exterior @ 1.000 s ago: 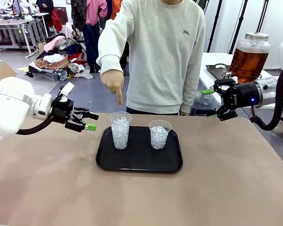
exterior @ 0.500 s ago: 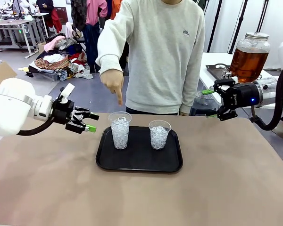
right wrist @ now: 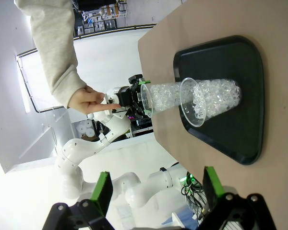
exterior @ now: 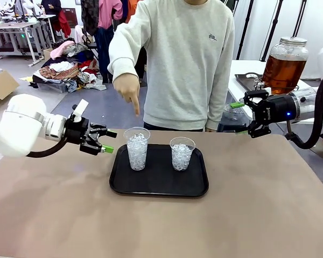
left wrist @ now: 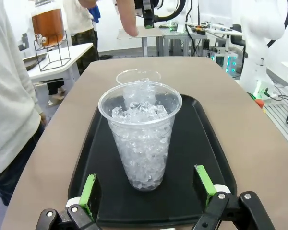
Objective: Pour the drink into the iced cup.
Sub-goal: Pick up the iced cup indicated by the human and present it to them.
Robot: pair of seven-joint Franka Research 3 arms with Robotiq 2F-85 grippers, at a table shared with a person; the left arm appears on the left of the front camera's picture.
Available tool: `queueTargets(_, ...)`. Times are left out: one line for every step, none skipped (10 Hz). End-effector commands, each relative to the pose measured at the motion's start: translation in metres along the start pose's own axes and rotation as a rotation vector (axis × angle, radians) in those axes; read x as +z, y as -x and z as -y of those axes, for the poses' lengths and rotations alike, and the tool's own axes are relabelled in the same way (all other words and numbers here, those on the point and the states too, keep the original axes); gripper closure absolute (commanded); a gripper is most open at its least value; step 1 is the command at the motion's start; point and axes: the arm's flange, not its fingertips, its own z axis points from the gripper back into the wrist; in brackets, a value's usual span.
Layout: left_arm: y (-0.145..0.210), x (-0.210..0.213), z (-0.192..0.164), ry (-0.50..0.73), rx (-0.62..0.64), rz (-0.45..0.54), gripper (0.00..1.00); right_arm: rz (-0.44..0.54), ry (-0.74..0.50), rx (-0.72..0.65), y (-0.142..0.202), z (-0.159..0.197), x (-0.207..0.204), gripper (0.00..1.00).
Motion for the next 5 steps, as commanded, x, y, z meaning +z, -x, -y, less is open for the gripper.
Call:
queueTargets(0.008, -0.010, -0.008, -0.004, -0.025, 0.055, 0.00, -0.001, -0.001, 0.002, 0.000, -0.002, 0.000, 0.00)
queueTargets(0.011, -0.013, -0.011, 0.006, -0.039, 0.065, 0.00, -0.001, -0.001, 0.002, 0.000, -0.002, 0.000, 0.00)
queueTargets(0.014, -0.016, -0.013, 0.017, -0.046, 0.071, 0.00, -0.001, -0.001, 0.002, 0.000, -0.002, 0.000, 0.00)
queueTargets(0.016, -0.019, -0.015, 0.027, -0.040, 0.077, 0.00, -0.001, -0.001, 0.002, 0.000, -0.002, 0.000, 0.00)
queueTargets(0.017, -0.021, -0.016, 0.030, -0.037, 0.084, 0.00, -0.001, -0.001, 0.002, 0.000, -0.002, 0.000, 0.00)
